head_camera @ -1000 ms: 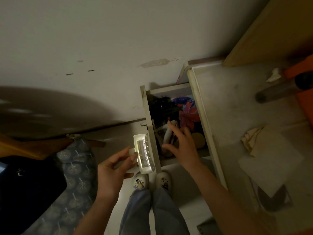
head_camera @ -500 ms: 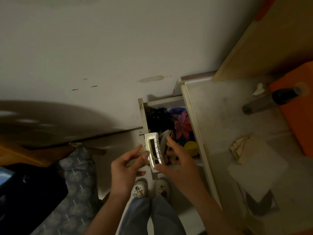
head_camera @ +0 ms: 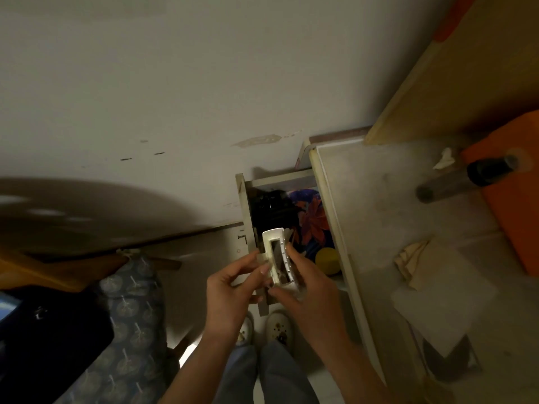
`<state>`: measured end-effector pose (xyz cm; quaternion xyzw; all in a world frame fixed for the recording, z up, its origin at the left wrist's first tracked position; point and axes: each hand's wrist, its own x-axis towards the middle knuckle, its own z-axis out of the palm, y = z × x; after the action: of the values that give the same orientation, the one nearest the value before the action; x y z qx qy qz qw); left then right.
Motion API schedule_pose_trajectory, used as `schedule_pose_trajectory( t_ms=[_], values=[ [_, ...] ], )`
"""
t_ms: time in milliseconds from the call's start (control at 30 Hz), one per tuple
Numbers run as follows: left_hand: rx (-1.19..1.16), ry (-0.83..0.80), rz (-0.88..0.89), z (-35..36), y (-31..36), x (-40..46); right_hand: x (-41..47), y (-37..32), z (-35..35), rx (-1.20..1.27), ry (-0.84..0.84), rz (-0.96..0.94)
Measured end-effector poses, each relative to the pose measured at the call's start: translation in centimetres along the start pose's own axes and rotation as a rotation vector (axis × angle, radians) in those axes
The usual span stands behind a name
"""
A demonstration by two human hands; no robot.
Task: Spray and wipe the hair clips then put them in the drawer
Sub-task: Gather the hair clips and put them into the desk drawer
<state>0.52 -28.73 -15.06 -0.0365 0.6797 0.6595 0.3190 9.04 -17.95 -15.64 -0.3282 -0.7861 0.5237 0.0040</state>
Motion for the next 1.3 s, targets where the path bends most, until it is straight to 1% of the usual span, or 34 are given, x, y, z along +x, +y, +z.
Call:
schedule_pose_trajectory(
  t_ms=[167, 267, 300, 367, 433, 533, 600, 667, 833, 933, 1167, 1300],
  values=[
    [0.080, -0.060, 0.032, 0.3, -0.3, 0.9, 0.6, 0.5, 0.3, 0.053, 0.035, 0.065],
    [0.157, -0.061, 0.092, 0.5, -0.5, 1.6, 1.3, 0.6, 0.4, 0.068, 0.099, 0.082],
    [0.232, -0.041, 0.140, 0.4, -0.7, 1.8, 1.6, 0.8, 0.4, 0.073, 0.123, 0.088],
    [0.493, -0.005, 0.271, 0.1, -1.2, 2.1, 2.2, 1.2, 0.6, 0.084, 0.175, 0.109],
    [0.722, -0.022, 0.382, -0.1, -1.7, 2.3, 2.7, 1.9, 0.9, 0.075, 0.221, 0.147],
    [0.949, -0.095, 0.486, -0.4, -2.8, 2.6, 3.5, 3.2, 1.5, 0.040, 0.288, 0.181],
    [1.033, -0.138, 0.502, -0.5, -3.3, 2.5, 4.1, 4.1, 1.7, 0.013, 0.332, 0.194],
    [1.057, -0.176, 0.484, -0.8, -3.8, 2.5, 4.8, 5.0, 1.8, -0.044, 0.345, 0.226],
    [1.092, -0.251, 0.441, -1.3, -5.0, 2.4, 6.7, 6.7, 2.1, -0.140, 0.303, 0.338],
    [1.104, -0.264, 0.444, -1.5, -5.4, 2.5, 7.8, 6.9, 2.1, -0.090, 0.274, 0.367],
    [1.102, -0.278, 0.430, -1.8, -5.8, 2.6, 8.4, 6.9, 2.4, 0.051, 0.262, 0.363],
    [1.098, -0.300, 0.422, -1.9, -6.0, 2.8, 8.5, 6.9, 2.5, 0.021, 0.265, 0.327]
  ],
)
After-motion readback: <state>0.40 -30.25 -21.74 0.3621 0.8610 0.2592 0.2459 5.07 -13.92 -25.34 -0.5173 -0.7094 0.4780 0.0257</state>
